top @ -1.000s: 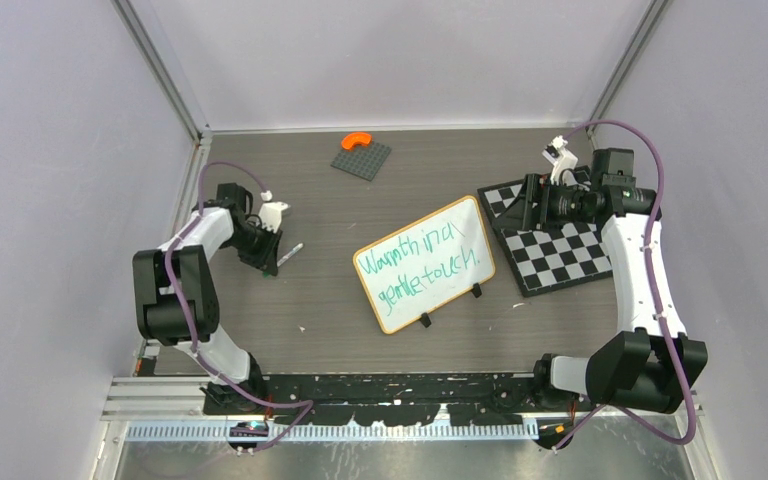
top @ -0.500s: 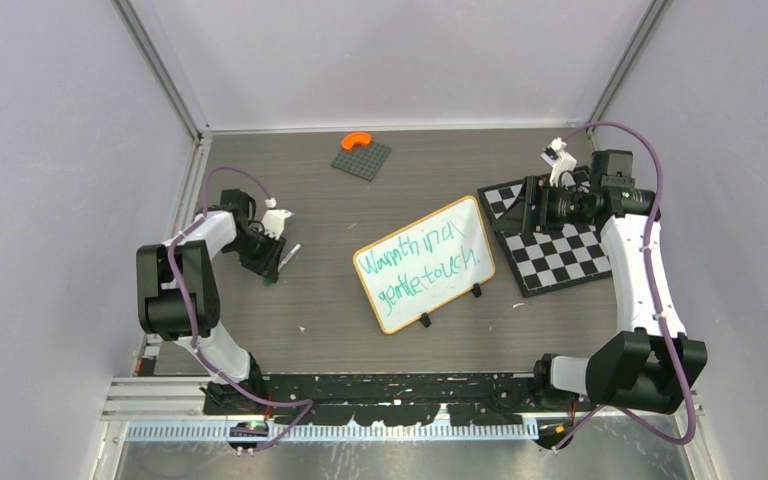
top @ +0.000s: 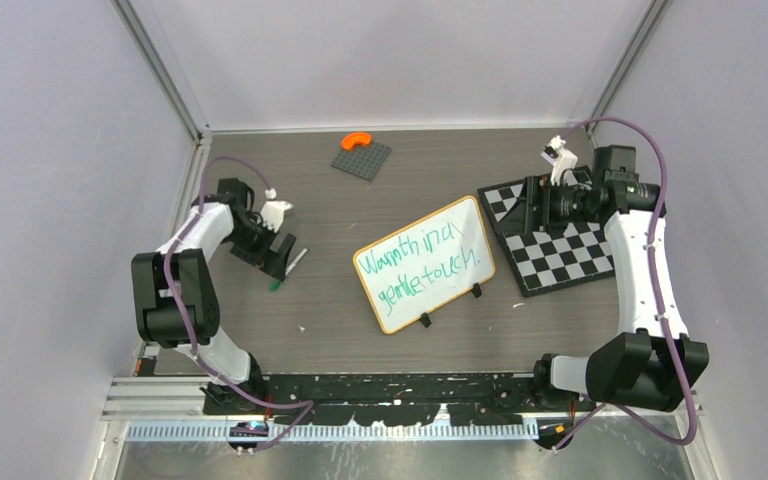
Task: Write a sentence on the whiteboard
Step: Place the whiteboard marker at the center of the board, then reset both arms
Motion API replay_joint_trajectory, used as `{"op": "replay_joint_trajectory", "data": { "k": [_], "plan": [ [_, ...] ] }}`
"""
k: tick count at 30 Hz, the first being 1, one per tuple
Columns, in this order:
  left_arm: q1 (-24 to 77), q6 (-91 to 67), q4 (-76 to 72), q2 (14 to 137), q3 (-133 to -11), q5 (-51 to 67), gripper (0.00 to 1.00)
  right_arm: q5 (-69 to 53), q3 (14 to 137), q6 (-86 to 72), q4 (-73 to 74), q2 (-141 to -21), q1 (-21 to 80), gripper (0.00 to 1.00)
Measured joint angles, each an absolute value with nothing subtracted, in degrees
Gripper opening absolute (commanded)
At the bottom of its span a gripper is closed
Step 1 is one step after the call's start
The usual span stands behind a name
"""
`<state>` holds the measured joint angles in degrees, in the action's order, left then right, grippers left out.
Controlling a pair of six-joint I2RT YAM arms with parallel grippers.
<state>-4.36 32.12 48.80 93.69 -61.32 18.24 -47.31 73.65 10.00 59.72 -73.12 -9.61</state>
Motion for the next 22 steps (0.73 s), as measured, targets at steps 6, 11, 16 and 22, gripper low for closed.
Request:
{"op": "replay_joint_trajectory", "data": {
  "k": [6, 11, 16, 22],
  "plan": [
    [-4.95, 30.26, 57.43, 92.97, -77.56, 22.79, 1.00, -45.71, 81.23, 12.43, 62.08, -75.96, -11.14, 0.89],
    [-9.04, 24.91, 61.19, 92.84, -91.53, 29.36, 1.00, -45.17, 88.66, 14.85, 63.53, -80.93, -16.58, 0.89],
    [-11.46, 17.82, 58.89, 89.43, -91.96, 30.02, 1.00, -43.68, 90.00, 16.45, 63.51, -84.60, -22.11, 0.89],
    [-12.14, 11.25, 54.89, 82.65, -83.46, 29.58, 1.00, -40.03, 86.24, 16.88, 61.08, -86.87, -25.39, 0.89]
  ]
}}
